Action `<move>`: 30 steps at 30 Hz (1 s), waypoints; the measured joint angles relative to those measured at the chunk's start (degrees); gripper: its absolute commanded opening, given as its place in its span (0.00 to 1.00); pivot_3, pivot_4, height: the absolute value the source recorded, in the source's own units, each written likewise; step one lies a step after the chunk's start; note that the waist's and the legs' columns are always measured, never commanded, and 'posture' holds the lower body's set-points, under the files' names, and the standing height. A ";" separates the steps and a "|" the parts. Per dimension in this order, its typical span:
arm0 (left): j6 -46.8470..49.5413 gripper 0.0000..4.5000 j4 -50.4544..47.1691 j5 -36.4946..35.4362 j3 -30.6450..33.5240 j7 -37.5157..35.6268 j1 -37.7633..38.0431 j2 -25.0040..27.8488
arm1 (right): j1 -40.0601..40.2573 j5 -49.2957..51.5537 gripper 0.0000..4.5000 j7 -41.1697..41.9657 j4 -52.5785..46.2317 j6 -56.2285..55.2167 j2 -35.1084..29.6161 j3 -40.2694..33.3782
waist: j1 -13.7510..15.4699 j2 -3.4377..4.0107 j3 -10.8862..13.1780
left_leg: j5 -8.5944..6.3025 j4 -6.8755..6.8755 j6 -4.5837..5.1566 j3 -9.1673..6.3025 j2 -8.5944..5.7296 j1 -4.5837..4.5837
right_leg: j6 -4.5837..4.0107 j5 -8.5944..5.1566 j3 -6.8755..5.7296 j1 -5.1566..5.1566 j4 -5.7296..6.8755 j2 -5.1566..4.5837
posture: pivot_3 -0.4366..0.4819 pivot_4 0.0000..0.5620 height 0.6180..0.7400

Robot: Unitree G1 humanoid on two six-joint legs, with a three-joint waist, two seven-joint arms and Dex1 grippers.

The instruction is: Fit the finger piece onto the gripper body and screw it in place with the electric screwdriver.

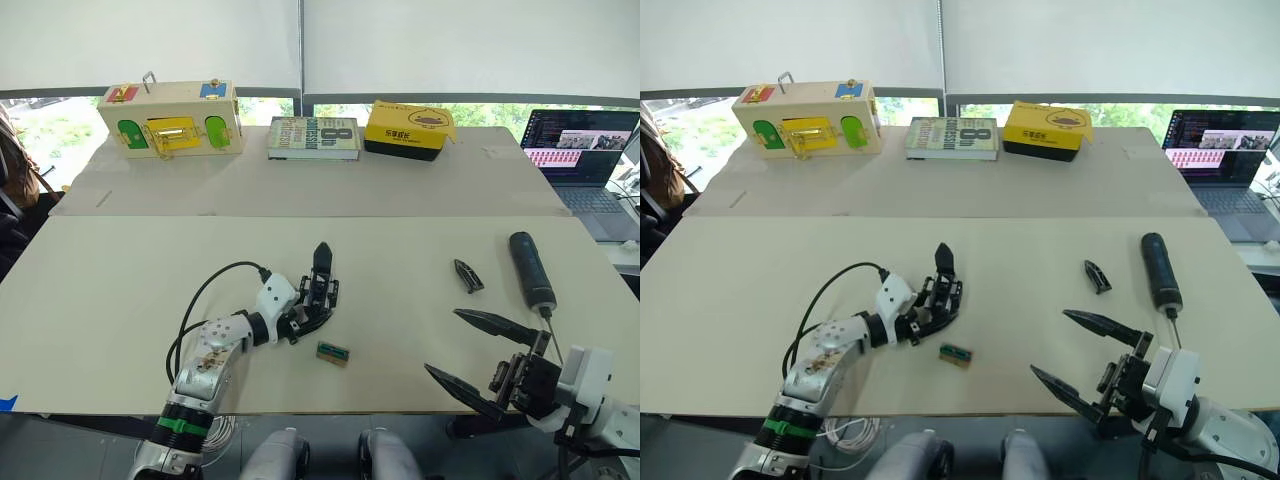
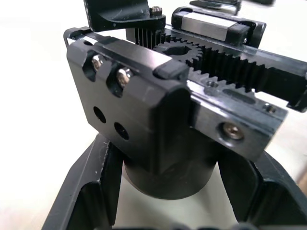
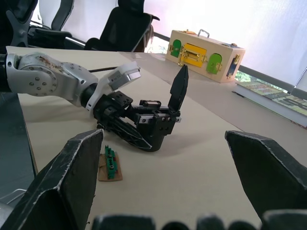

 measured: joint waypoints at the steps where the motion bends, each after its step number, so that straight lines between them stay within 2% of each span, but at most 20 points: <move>1: -0.80 0.52 0.25 0.08 -0.32 0.56 0.12 -0.04 | -0.24 0.00 1.00 0.01 0.00 0.00 -0.02 0.00 | 0.01 0.00 0.00 | 0.00 0.00 -0.01 0.00 0.00 0.00 | 0.00 0.00 -0.01 0.01 0.01 0.00 | 0.48 0.27 1.00; 19: -6.17 0.52 3.38 0.95 -2.23 2.62 0.22 -0.98 | -2.23 -0.32 1.00 -1.11 0.00 0.00 -0.01 1.58 | 0.42 0.02 -0.02 | 0.00 0.01 -0.03 0.00 0.00 0.04 | 0.03 0.01 -0.04 0.07 -0.02 -0.05 | 0.48 0.27 1.00; 21: -6.07 0.75 3.35 0.64 -2.20 2.34 0.22 -0.68 | -2.24 -0.32 1.00 -1.37 0.00 0.00 -0.01 1.58 | 0.39 0.02 -0.02 | 0.00 0.00 -0.03 0.01 0.00 0.04 | 0.03 0.00 -0.04 0.07 -0.02 -0.04 | 0.48 0.27 1.00; 23: -6.10 0.93 3.23 0.39 -2.34 1.80 0.17 0.18 | -2.24 -0.32 1.00 -1.41 0.00 0.00 -0.02 1.58 | 0.22 0.04 -0.03 | 0.00 0.00 -0.02 0.00 0.00 0.05 | 0.03 0.00 -0.04 0.06 -0.02 -0.03 | 0.48 0.27 1.00; 24: -6.05 0.98 3.15 0.15 -2.35 1.49 0.18 0.56 | -2.22 -0.32 1.00 -1.44 0.00 0.00 -0.02 1.58 | 0.14 0.06 -0.04 | 0.00 0.00 -0.02 0.01 0.00 0.05 | 0.03 -0.01 -0.04 0.05 -0.03 -0.02 | 0.48 0.27 1.00; 27: -5.92 0.98 2.82 -1.37 -1.87 0.10 0.65 1.90 | -1.98 -0.32 1.00 -1.56 0.00 0.00 -0.01 1.56 | -0.21 0.07 -0.05 | 0.00 -0.01 -0.02 0.01 0.01 0.05 | 0.03 -0.01 -0.03 0.01 -0.03 0.01 | 0.48 0.27 1.00; 30: -5.83 0.98 1.47 -4.63 -0.27 -3.55 2.69 5.49 | -0.78 -0.28 1.00 -1.52 -0.02 -0.03 -0.02 1.05 | -0.80 0.09 -0.05 | 0.00 -0.07 -0.03 0.01 0.07 0.06 | -0.04 -0.05 0.00 -0.02 -0.01 0.03 | 0.48 0.27 1.00</move>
